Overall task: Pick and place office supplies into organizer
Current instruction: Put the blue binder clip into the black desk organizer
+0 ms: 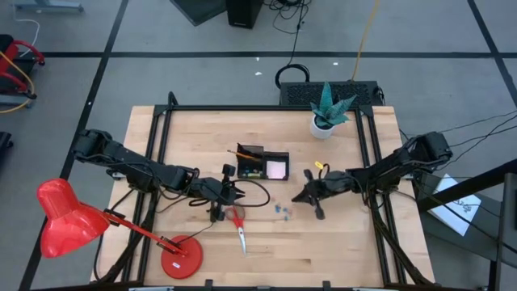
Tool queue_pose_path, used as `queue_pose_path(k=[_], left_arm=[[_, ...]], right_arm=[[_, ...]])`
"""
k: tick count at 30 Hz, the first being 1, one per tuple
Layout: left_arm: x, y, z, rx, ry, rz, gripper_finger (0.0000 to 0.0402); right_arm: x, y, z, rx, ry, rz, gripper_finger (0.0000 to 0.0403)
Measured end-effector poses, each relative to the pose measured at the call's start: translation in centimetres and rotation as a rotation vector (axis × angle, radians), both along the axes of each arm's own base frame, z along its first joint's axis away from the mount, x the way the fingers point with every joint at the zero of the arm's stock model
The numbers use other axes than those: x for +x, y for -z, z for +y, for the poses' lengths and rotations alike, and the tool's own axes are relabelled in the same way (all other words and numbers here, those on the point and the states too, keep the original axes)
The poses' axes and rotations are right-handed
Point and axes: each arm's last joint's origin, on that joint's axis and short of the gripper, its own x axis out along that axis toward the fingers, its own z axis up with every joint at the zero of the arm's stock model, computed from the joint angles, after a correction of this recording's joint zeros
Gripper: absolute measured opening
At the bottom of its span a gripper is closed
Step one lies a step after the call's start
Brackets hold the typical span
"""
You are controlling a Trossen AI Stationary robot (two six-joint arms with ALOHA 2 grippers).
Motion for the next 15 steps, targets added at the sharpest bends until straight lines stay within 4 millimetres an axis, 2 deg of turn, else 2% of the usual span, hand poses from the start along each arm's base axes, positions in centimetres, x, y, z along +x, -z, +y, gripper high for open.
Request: queue_pose_path(k=[5,11,15], left_arm=[[0.0,0.0,0.0,-0.001,-0.001,0.0,0.0047],[-0.01,0.01,0.0,-0.001,-0.001,0.001,0.0047],[0.0,0.0,0.0,0.008,0.006,0.001,0.0047]], right_arm=[[-0.14,0.27,0.11,0.037,-0.029,0.04,0.0003],[-0.04,0.28,-0.2,-0.028,0.075,0.023,0.0004],[-0.04,0.29,-0.18,-0.031,0.072,0.022,0.0004]])
